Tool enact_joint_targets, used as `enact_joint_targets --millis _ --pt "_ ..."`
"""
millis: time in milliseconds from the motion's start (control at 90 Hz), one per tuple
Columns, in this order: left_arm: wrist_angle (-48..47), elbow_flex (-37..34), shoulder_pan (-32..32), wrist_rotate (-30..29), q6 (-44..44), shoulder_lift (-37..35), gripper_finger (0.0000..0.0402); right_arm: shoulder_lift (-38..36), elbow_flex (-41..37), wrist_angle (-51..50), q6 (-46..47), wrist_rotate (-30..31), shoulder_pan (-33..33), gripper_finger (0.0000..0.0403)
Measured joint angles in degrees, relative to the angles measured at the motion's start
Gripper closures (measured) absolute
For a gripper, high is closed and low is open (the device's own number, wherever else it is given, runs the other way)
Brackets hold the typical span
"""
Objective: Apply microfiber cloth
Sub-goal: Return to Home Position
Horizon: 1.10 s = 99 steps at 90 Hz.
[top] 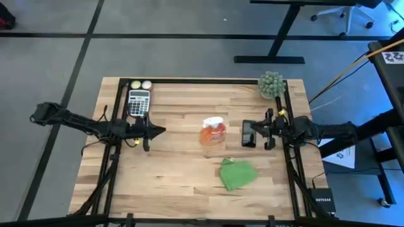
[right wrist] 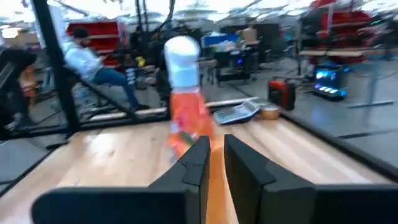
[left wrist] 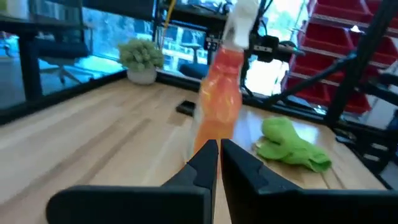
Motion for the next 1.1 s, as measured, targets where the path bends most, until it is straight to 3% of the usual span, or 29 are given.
enact_joint_targets --millis 144,244,444,656,867,1100 --pt "-13.6 0.0 0.6 0.6 -2.8 -5.5 0.0401 0.1 0.0 -3.0 1.6 -14.4 -6.5 0.0370" --pt "-23.9 0.0 0.4 -0.8 -6.8 -10.1 0.0401 0.0 0.0 -1.6 1.6 -18.6 -8.0 0.0370" --pt "-30.7 0.0 -1.1 -1.1 -5.6 -21.0 0.0401 0.0 0.0 -2.0 1.3 -17.1 -8.2 0.0370" --pt "-31.6 0.0 -1.2 -1.0 0.1 -31.5 0.0401 0.0 0.0 -3.0 2.4 -12.0 -8.1 0.0370" --pt "-31.5 0.0 -1.1 -3.4 2.6 -33.0 0.0401 0.0 0.0 -3.9 7.4 -6.9 -8.1 0.0370" --pt "-31.2 0.0 -1.1 -6.5 2.6 -33.1 0.0401 0.0 0.0 -3.9 3.7 -6.7 -8.1 0.0370"
